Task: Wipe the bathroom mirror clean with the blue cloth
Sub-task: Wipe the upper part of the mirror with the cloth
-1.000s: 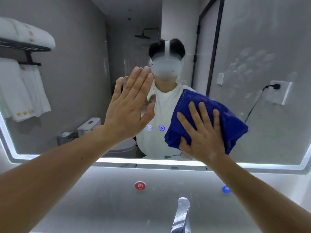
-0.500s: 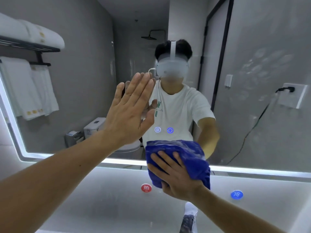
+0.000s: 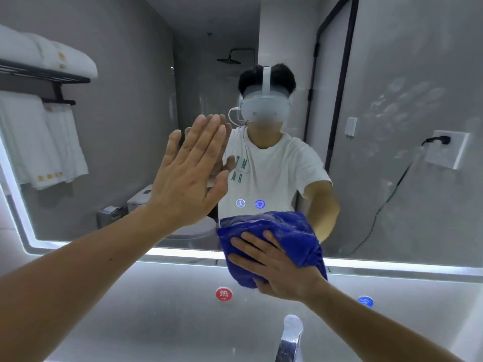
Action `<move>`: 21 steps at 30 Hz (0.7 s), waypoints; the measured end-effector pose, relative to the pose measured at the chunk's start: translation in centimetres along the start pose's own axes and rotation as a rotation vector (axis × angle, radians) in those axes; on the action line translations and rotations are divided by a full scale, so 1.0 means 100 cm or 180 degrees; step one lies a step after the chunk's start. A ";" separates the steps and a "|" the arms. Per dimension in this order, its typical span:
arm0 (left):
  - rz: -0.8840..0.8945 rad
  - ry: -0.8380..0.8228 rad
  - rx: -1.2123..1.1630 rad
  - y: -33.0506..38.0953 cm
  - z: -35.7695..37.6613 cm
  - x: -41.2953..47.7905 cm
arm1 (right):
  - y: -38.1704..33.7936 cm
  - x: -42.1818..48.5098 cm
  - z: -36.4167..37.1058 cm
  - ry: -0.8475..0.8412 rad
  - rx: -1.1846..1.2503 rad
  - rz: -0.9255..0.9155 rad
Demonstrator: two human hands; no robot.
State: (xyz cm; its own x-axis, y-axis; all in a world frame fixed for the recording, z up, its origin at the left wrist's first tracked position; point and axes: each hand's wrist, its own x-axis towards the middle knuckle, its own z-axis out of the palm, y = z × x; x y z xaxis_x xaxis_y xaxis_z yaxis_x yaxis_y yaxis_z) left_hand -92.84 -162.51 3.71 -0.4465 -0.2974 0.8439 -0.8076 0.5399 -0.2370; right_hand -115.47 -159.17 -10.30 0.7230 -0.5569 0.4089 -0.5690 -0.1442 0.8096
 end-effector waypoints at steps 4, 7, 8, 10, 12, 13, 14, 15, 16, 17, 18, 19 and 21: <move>0.0150 0.0067 -0.0091 0.020 0.002 0.012 | 0.049 -0.059 0.014 0.0047 -0.0111 0.0073; 0.0205 0.0208 -0.0147 0.034 0.001 0.022 | 0.084 -0.069 0.012 0.0191 -0.0128 0.0295; 0.0219 0.0234 -0.0167 0.038 0.000 0.025 | 0.094 -0.067 0.009 0.0263 -0.0128 0.0353; 0.0239 0.0265 -0.0187 0.043 -0.001 0.030 | 0.114 -0.057 -0.001 0.0429 -0.0089 0.0517; 0.0257 0.0261 -0.0157 0.047 -0.002 0.036 | 0.134 -0.044 -0.015 0.0604 0.0050 0.0799; 0.0249 0.0247 -0.0130 0.048 -0.002 0.039 | 0.146 -0.035 -0.023 0.0669 0.0101 0.0959; 0.0235 0.0232 -0.0106 0.049 -0.002 0.043 | 0.159 -0.025 -0.032 0.0697 0.0112 0.1119; 0.0216 0.0223 -0.0086 0.049 -0.002 0.046 | 0.174 -0.013 -0.040 0.0702 0.0096 0.1281; 0.0189 0.0223 -0.0066 0.048 -0.003 0.048 | 0.190 -0.001 -0.048 0.0711 0.0075 0.1447; 0.0167 0.0230 -0.0052 0.048 -0.003 0.051 | 0.206 0.013 -0.056 0.0737 0.0059 0.1621; 0.0159 0.0239 -0.0045 0.047 -0.004 0.053 | 0.219 0.026 -0.063 0.0774 0.0045 0.1793; 0.0156 0.0250 -0.0042 0.046 -0.006 0.055 | 0.229 0.038 -0.069 0.0827 0.0041 0.1947; 0.0124 0.0273 -0.0044 0.045 -0.009 0.060 | 0.238 0.054 -0.076 0.0945 0.0082 0.2176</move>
State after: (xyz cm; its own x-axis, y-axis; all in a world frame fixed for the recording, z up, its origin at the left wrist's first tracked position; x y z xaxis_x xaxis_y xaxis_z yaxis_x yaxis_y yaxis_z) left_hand -98.80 -161.14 8.11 -0.4424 -0.2077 0.8724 -0.7846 0.5608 -0.2643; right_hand -122.10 -159.41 14.35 0.2779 -0.2852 0.9173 -0.9361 0.1341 0.3252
